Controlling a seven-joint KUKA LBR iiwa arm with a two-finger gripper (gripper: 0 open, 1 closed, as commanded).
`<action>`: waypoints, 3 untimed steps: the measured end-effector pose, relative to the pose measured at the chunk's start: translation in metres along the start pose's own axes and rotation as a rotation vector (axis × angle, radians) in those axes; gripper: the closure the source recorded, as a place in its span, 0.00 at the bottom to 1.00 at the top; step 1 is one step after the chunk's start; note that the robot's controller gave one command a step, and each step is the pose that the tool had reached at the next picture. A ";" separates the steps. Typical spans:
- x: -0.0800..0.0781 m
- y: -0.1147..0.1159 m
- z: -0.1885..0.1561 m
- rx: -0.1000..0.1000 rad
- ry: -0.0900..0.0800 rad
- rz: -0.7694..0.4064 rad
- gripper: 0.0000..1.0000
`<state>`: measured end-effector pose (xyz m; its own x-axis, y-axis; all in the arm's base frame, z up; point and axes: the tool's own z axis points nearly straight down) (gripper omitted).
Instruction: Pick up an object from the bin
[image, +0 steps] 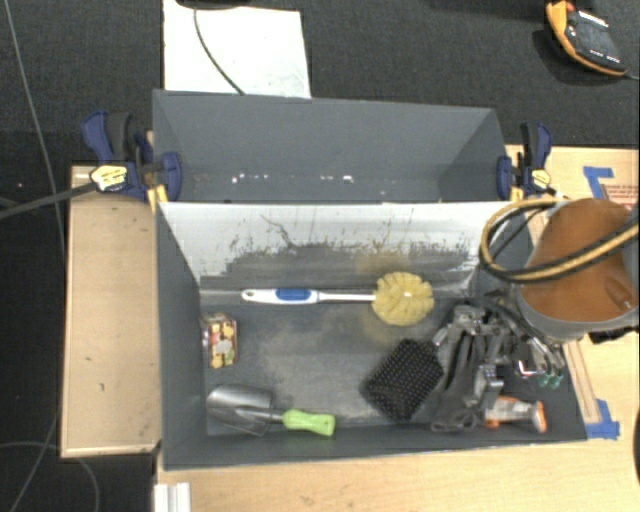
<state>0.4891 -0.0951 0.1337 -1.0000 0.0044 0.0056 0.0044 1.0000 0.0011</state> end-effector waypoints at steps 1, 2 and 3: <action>-0.002 0.000 -0.004 0.001 -0.008 -0.006 0.00; -0.026 0.041 0.063 0.000 -0.008 -0.440 0.00; -0.022 0.041 0.009 0.004 -0.011 -0.455 0.00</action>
Offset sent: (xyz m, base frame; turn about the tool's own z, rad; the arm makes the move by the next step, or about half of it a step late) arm 0.0243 0.0395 -0.0637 -0.4401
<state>0.5115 -0.0546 0.1244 -0.9000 -0.4358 -0.0056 -0.4358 0.9000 -0.0027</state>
